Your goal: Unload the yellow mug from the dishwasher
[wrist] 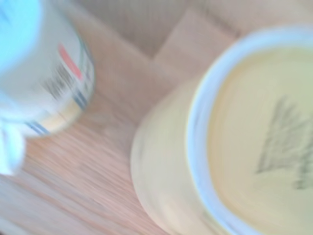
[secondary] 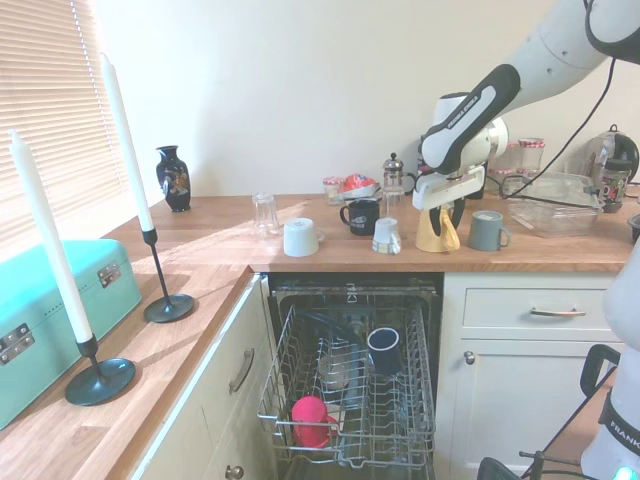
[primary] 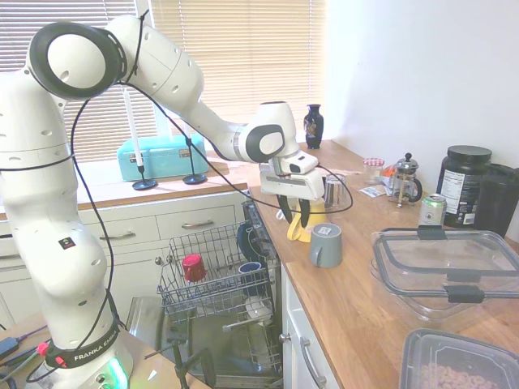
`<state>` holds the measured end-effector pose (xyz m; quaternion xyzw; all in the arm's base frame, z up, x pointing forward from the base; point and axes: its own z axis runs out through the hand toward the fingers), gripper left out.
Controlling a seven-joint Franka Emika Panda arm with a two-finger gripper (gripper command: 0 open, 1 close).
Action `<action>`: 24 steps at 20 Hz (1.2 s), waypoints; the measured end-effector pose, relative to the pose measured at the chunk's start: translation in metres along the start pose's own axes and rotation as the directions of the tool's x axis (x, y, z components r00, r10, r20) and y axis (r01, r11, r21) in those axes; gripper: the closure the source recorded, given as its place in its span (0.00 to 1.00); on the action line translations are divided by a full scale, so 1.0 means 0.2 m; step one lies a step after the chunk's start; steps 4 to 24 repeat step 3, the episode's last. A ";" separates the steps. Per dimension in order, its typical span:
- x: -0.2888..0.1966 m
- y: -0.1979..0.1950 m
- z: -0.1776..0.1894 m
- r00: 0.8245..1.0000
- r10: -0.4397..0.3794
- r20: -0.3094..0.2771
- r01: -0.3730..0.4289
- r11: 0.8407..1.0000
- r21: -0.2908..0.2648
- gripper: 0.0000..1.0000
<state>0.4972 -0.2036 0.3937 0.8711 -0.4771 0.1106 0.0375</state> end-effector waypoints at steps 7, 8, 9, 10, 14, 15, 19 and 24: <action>-0.09 -0.01 -0.14 1.000 0.004 -0.017 -0.003 1.000 0.027 0.00; -0.09 -0.01 -0.14 1.000 0.004 -0.017 -0.003 1.000 0.027 0.00; -0.09 -0.01 -0.14 1.000 0.004 -0.017 -0.003 1.000 0.027 0.00; -0.09 -0.01 -0.14 1.000 0.004 -0.017 -0.003 1.000 0.027 0.00; -0.09 -0.01 -0.14 1.000 0.004 -0.017 -0.003 1.000 0.027 0.00; -0.09 -0.01 -0.14 1.000 0.004 -0.017 -0.003 1.000 0.027 0.00; -0.09 -0.01 -0.14 1.000 0.004 -0.017 -0.003 1.000 0.027 0.00; -0.09 -0.01 -0.14 1.000 0.004 -0.017 -0.003 1.000 0.027 0.00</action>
